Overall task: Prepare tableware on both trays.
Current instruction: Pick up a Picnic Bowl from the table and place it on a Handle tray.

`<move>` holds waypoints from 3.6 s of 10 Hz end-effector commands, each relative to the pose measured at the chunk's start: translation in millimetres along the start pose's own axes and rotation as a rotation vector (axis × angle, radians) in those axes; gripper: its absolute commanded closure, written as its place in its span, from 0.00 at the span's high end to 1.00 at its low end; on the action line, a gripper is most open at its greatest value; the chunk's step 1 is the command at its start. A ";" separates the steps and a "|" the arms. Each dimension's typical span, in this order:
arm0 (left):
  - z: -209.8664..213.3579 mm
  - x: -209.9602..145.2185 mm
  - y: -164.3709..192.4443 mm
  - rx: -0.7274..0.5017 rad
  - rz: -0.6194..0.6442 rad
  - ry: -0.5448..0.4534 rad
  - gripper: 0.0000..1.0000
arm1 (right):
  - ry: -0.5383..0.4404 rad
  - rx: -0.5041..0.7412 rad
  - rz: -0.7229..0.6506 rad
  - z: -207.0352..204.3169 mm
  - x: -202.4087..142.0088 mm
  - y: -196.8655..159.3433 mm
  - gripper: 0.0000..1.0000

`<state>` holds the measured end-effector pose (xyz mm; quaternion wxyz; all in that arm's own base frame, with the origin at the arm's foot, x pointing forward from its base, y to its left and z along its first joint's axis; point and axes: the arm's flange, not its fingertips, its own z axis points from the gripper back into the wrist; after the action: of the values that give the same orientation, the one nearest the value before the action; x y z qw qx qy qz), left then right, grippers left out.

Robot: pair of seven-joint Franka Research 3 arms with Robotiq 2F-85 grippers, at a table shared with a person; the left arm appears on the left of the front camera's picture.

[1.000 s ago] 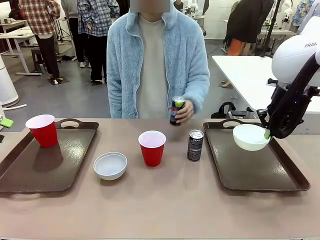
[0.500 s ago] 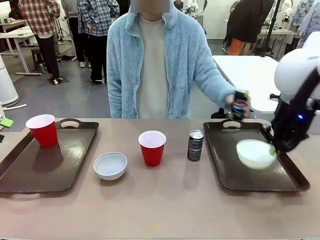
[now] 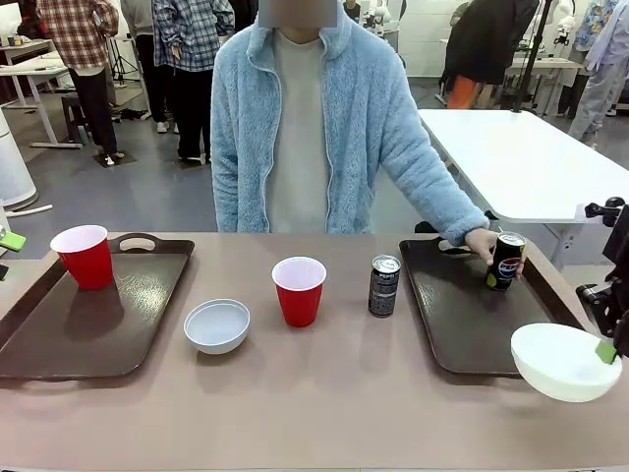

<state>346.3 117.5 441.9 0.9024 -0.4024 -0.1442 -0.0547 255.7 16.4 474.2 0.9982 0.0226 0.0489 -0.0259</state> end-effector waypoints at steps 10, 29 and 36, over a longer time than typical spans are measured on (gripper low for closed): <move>3.1 0.0 1.0 -0.012 -0.004 0.000 1.00 | -0.226 0.117 -0.006 -75.5 152.9 -8.5 0.00; 3.1 0.0 1.0 -0.012 -0.004 0.000 1.00 | -0.098 -0.045 0.123 -35.9 117.0 15.0 1.00; 3.1 0.0 1.0 -0.012 -0.004 0.000 1.00 | -0.098 -0.045 0.123 -35.9 117.0 15.0 1.00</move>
<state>346.3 117.5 441.9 0.9023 -0.4025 -0.1441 -0.0547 369.3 28.4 429.1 0.9993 0.0039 0.0044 0.0373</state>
